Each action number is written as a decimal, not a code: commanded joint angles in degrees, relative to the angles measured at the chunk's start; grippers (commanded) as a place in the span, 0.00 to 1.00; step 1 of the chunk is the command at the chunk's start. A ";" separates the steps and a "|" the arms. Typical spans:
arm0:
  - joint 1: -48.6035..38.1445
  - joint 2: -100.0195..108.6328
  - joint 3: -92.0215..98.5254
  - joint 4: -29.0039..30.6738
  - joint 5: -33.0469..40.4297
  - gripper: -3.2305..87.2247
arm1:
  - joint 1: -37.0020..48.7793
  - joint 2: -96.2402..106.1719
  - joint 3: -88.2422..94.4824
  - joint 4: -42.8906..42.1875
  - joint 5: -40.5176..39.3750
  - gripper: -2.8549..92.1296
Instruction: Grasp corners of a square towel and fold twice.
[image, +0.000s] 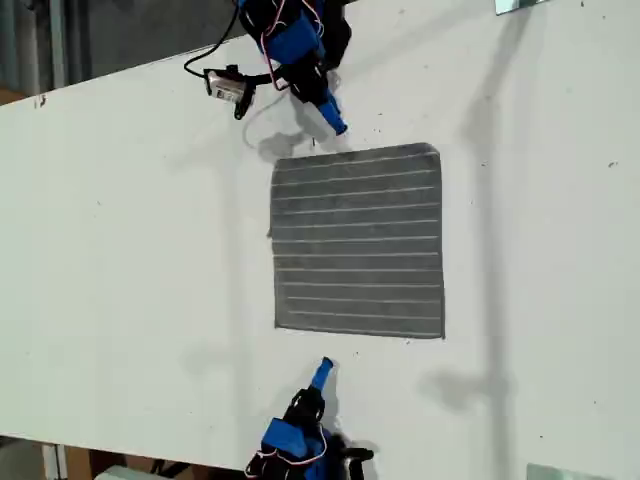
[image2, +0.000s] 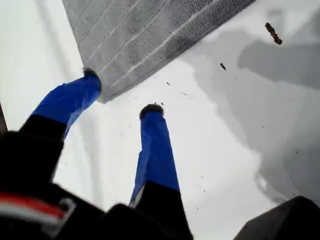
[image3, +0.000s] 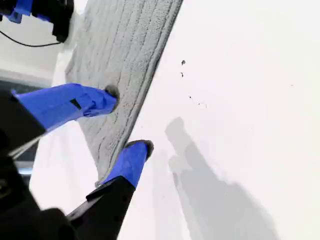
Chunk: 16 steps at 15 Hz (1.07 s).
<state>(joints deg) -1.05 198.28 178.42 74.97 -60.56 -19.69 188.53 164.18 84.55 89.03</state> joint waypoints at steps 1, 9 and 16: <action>-15.73 0.00 -0.26 0.97 -34.80 0.09 | 24.70 -0.09 -2.02 0.26 -2.20 0.06; -21.36 0.44 0.09 -0.44 -25.14 0.15 | 27.77 -3.96 -3.96 -5.80 -13.62 0.25; -22.24 0.35 0.53 -2.46 -20.04 0.19 | -11.51 -80.42 -44.38 -4.75 -1.76 0.36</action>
<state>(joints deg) -23.55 198.28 178.77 73.65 -81.12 -23.91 111.09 124.19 78.93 81.83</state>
